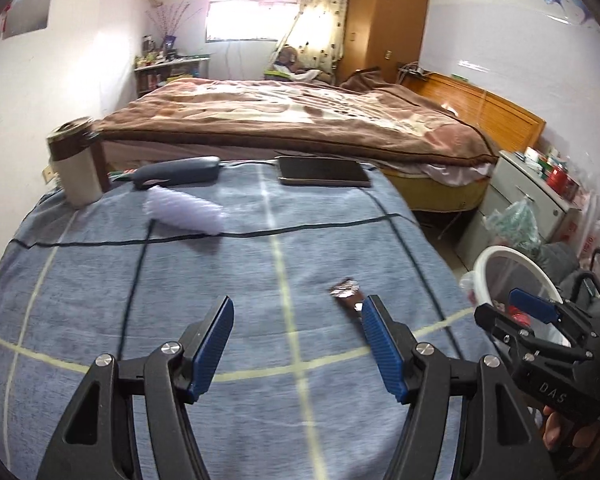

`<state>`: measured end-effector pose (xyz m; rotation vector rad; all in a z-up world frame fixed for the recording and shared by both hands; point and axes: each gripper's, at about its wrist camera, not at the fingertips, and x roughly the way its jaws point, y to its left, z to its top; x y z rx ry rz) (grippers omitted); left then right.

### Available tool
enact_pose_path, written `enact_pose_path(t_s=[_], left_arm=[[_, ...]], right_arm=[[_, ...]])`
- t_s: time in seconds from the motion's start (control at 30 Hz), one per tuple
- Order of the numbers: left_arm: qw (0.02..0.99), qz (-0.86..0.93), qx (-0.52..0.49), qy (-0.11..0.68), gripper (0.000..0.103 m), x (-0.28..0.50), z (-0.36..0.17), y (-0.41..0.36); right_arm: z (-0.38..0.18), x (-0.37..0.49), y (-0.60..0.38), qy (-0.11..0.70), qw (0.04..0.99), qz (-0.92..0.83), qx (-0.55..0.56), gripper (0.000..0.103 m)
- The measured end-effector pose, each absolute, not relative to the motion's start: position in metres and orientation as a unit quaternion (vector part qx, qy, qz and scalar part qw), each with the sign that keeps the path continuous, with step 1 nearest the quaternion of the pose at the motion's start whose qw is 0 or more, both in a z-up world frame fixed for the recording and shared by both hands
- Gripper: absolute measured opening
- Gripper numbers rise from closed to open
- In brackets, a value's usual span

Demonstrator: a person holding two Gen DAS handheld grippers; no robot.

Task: Collect trash
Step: 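Move both open tools back over the table toward the wrapper and foam sleeve, then grasp the brown snack wrapper with the right tool while the left tool grasps the white foam sleeve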

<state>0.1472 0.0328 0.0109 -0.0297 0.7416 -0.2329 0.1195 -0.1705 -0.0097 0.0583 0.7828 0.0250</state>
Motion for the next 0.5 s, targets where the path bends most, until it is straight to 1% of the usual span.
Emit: enact_pose_path(t_s=[0.23, 0.5], left_arm=[[0.925, -0.085, -0.034, 0.370, 0.070, 0.162, 0.004, 0.073], [0.921, -0.062, -0.051, 0.381, 0.071, 0.182, -0.005, 0.101]], right_arm=[[-0.015, 0.136, -0.144, 0.391, 0.919, 0.044, 0.026, 0.064], [-0.026, 0.157, -0.112, 0.415, 0.907, 0.071, -0.004, 0.064]])
